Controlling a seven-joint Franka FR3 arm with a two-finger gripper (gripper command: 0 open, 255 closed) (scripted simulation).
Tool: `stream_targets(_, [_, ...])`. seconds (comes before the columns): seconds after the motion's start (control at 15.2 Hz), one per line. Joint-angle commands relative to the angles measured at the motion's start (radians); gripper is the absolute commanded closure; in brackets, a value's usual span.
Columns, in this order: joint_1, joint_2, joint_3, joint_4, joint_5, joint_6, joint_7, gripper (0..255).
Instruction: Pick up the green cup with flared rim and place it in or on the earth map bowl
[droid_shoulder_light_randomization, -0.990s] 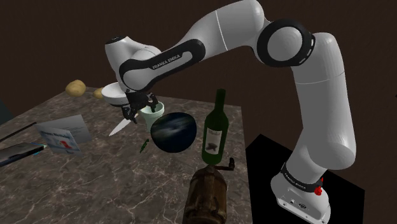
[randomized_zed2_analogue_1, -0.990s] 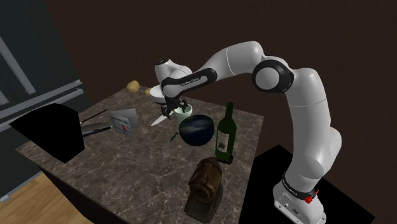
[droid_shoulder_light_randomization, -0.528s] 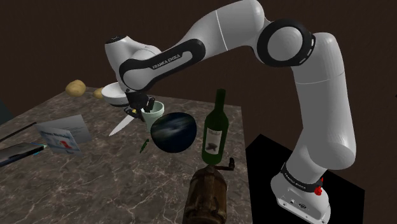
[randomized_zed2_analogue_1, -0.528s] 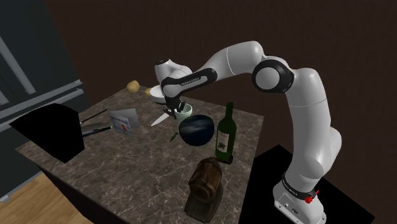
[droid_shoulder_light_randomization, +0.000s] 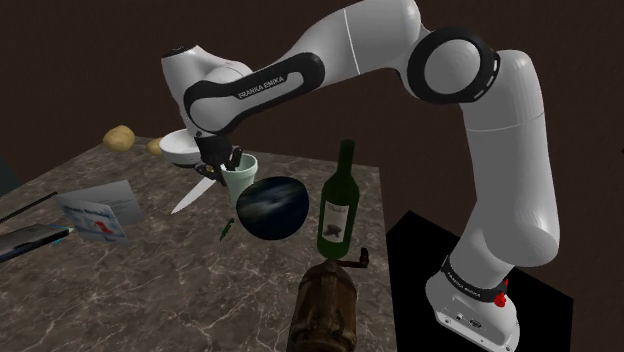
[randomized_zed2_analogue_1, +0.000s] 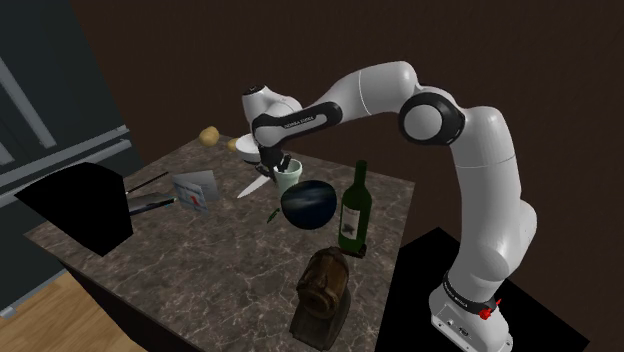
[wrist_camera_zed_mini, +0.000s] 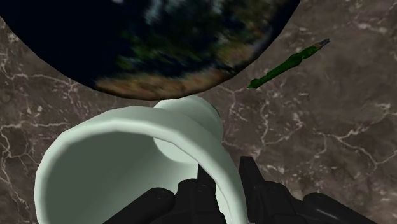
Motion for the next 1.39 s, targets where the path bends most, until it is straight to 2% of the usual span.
stream_targets(0.0, [0.000,-0.008,0.002,0.015,0.004,-0.022,-0.005,255])
stream_targets(1.32, [0.022,-0.030,0.012,0.251,0.023,-0.273,-0.051,255])
